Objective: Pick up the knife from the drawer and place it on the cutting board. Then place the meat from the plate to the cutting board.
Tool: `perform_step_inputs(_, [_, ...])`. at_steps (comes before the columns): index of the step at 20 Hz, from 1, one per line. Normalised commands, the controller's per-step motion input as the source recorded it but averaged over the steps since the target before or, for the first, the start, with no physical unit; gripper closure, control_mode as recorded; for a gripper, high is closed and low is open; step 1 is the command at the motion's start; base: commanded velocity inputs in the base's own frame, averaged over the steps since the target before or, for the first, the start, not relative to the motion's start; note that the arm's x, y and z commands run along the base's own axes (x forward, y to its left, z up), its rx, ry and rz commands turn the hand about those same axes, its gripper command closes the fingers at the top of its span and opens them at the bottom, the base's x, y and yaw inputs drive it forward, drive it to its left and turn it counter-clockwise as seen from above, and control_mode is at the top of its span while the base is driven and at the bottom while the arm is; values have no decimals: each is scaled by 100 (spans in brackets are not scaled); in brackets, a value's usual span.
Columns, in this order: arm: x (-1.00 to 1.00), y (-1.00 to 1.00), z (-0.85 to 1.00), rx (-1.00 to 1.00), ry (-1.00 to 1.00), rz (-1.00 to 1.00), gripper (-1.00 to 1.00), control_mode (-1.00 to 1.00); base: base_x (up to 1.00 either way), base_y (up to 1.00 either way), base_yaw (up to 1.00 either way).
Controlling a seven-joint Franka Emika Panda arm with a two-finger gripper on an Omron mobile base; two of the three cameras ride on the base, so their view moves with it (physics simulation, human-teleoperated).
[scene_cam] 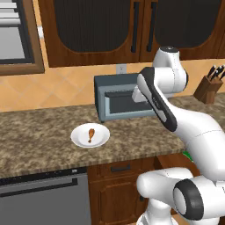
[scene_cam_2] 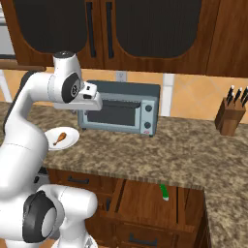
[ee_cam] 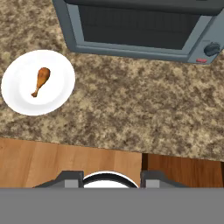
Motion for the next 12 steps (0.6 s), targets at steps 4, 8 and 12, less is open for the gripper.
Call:
perform_step_inputs(4, [-1, 0, 0, 0, 0, 0, -100, 100, -8, 39, -6])
perform_step_inputs(8, [0, 0, 0, 0, 0, 0, -100, 100, -24, 55, -33])
perform_step_inputs(12, [0, 0, 0, 0, 0, 0, -100, 100, -1, 34, -27])
